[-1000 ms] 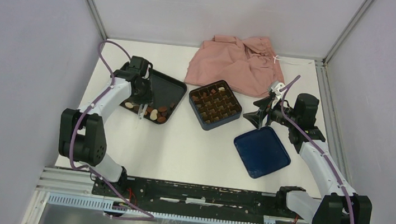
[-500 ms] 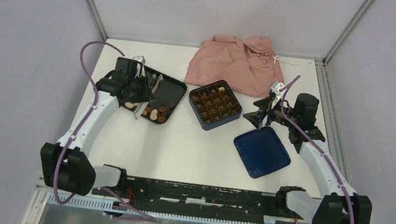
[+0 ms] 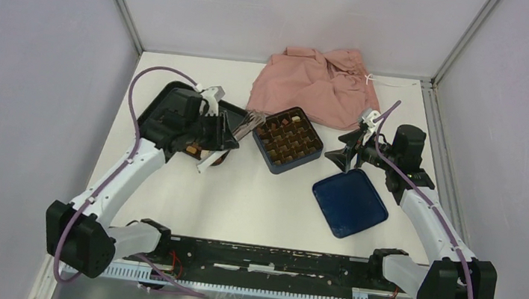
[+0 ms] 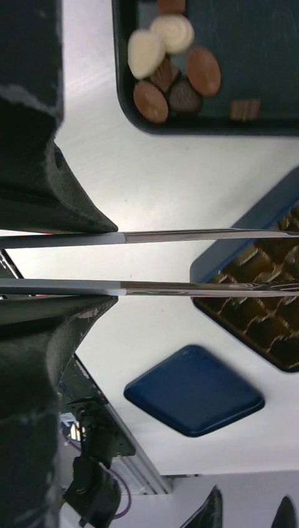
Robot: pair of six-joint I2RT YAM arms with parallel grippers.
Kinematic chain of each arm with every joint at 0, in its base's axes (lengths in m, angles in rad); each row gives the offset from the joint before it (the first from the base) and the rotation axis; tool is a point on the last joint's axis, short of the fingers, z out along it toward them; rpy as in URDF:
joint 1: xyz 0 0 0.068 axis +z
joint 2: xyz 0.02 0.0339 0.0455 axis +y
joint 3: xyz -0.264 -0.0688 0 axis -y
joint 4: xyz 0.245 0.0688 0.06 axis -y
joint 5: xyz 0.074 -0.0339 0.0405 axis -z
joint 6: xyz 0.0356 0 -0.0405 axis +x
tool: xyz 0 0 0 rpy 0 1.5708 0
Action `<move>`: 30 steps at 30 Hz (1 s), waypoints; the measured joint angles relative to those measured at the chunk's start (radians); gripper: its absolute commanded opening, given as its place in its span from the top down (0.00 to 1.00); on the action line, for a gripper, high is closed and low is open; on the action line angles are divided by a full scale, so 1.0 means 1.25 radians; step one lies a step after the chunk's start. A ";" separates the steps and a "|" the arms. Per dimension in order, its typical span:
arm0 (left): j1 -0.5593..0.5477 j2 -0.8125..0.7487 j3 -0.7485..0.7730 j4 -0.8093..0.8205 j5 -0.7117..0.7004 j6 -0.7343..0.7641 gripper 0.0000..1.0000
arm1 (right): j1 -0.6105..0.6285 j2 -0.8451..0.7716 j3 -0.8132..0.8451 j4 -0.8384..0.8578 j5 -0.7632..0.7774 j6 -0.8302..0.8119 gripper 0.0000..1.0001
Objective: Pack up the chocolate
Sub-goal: Place the fake chocolate in the packing box.
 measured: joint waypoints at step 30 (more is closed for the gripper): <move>-0.232 0.190 0.089 0.035 -0.186 -0.033 0.86 | 0.000 0.000 0.001 -0.001 0.000 -0.003 0.25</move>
